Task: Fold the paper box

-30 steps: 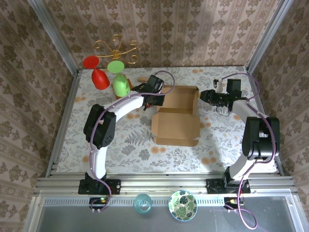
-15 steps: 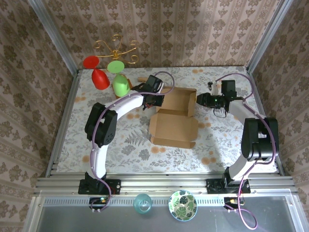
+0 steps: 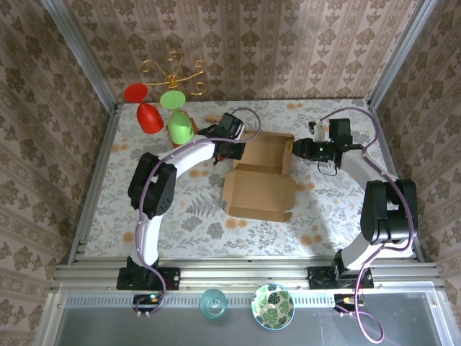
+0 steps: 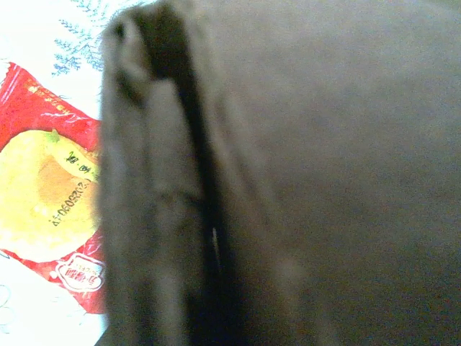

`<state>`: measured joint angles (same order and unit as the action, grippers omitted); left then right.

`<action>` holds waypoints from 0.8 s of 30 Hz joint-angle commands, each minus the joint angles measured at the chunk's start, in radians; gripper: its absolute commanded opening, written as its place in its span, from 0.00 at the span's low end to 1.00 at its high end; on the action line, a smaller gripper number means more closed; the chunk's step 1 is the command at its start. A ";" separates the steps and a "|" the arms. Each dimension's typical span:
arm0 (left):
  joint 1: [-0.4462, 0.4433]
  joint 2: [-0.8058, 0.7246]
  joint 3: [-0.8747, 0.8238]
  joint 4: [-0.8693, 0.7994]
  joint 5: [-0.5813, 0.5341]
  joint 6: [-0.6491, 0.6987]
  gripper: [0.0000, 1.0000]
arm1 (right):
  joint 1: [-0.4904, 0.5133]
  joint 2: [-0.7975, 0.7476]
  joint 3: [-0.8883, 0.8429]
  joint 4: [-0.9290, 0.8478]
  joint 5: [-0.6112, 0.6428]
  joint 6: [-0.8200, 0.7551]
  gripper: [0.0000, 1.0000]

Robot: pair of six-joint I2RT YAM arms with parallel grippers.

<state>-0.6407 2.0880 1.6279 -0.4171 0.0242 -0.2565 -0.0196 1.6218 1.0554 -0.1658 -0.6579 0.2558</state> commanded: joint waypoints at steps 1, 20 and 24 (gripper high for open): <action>0.003 0.011 0.043 -0.004 0.022 0.011 0.00 | 0.010 0.003 0.011 -0.036 0.011 -0.038 0.29; -0.009 0.020 0.045 -0.017 0.033 0.034 0.00 | 0.082 0.109 0.080 -0.084 0.274 -0.104 0.38; -0.011 0.029 0.051 -0.020 0.036 0.034 0.00 | 0.100 0.122 0.096 -0.089 0.351 -0.107 0.38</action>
<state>-0.6453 2.0995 1.6386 -0.4217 0.0319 -0.2409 0.0715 1.7279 1.1149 -0.2195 -0.4019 0.1768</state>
